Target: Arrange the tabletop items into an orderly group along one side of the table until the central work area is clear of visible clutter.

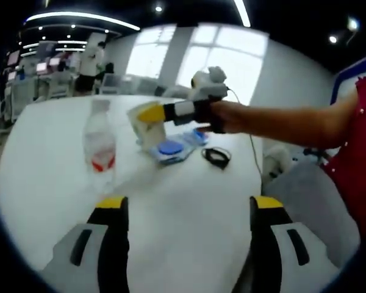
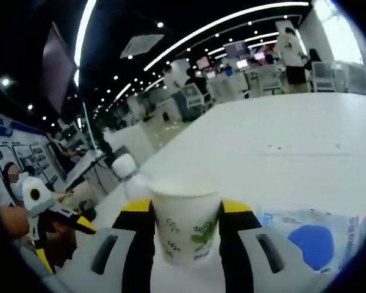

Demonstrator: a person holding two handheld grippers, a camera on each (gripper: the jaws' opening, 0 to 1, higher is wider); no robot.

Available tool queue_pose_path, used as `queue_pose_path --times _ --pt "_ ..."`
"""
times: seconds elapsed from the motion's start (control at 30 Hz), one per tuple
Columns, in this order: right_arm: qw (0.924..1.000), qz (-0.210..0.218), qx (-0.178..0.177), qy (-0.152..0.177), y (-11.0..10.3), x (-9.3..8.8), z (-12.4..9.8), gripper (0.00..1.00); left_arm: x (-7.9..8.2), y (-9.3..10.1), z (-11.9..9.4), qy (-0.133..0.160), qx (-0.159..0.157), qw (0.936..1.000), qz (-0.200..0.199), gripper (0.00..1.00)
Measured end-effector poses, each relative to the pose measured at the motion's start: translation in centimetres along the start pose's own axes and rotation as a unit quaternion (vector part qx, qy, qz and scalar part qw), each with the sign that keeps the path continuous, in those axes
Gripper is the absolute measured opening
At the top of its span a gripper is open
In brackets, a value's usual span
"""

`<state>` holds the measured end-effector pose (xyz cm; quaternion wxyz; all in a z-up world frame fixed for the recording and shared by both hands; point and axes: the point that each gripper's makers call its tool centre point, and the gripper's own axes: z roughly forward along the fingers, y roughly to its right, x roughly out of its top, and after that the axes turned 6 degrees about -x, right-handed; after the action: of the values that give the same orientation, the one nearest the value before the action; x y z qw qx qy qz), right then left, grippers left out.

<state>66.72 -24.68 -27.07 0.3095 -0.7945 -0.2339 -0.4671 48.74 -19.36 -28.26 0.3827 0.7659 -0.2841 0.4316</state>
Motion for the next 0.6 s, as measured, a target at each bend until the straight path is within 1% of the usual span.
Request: queue_pose_path --times 0.1,0.2,0.27,0.3,0.37,0.4,0.47,0.5,0.6 --pt "0.9996 -0.020 0.005 0.021 -0.4 0.3 0.1 0.40 0.0 0.0 0.1 0.000 -0.001 1.0000 -0.001 0.78" --pt "0.9987 -0.041 0.002 0.031 -0.4 0.1 0.4 0.40 -0.2 0.1 0.2 -0.003 -0.002 1.0000 -0.003 0.78" --pt "0.9982 -0.047 0.004 0.037 -0.5 0.1 0.5 0.40 -0.3 0.1 0.3 -0.005 -0.003 1.0000 -0.003 0.78" --pt "0.9969 -0.065 0.000 0.044 -0.4 0.2 0.8 0.40 -0.4 0.2 0.3 -0.005 -0.004 1.0000 -0.003 0.78" --pt "0.9947 -0.081 0.000 0.062 -0.3 0.6 1.0 0.39 -0.4 0.2 0.4 -0.005 -0.004 1.0000 -0.005 0.78" --pt "0.9941 -0.082 0.001 0.071 -0.4 0.8 1.0 0.39 -0.4 0.2 0.4 -0.005 -0.004 1.0000 -0.005 0.78" --pt "0.9936 -0.083 -0.003 0.077 -0.4 0.8 1.3 0.39 -0.4 0.1 0.5 -0.005 -0.005 1.0000 -0.006 0.78" --pt "0.9921 -0.092 -0.005 0.086 -0.4 0.9 1.5 0.39 -0.4 0.1 0.5 -0.005 -0.005 1.0000 -0.007 0.78" --pt "0.9922 -0.091 -0.007 0.086 -0.2 0.4 2.1 0.39 -0.4 0.0 0.7 -0.004 -0.006 0.9999 -0.009 0.78"
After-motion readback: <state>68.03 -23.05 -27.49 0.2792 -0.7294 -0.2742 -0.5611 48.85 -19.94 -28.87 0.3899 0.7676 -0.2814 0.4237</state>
